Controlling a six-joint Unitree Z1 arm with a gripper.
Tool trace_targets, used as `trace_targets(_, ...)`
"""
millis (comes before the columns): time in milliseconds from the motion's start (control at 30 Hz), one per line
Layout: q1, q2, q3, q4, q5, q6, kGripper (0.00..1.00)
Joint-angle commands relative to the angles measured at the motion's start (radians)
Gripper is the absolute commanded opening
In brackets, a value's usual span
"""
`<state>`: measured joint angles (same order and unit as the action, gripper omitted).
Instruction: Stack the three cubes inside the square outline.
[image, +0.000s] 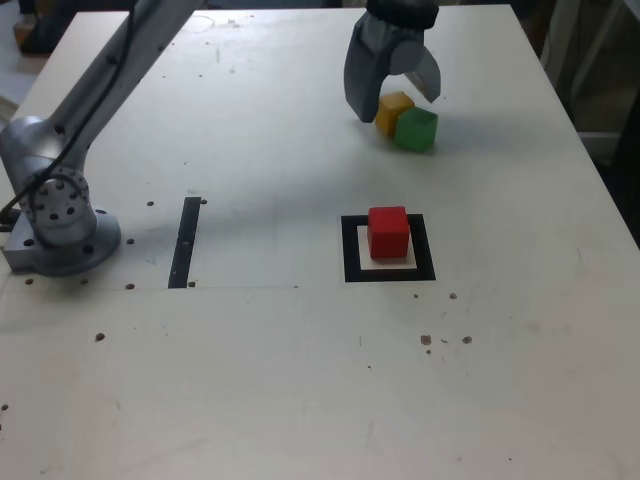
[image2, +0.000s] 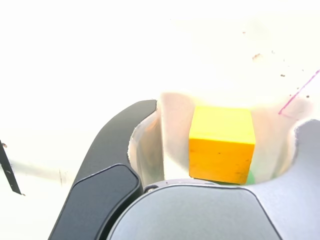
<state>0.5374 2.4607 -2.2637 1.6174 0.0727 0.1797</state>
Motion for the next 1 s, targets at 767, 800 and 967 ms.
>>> trace_targets(767,-0.011,0.022,-0.016,0.013,0.019,-0.022,0.40)
trace_targets(800,-0.011,0.022,-0.017,0.013,0.018,-0.022,0.39)
trace_targets(967,-0.014,0.016,-0.022,0.012,0.018,-0.022,0.35)
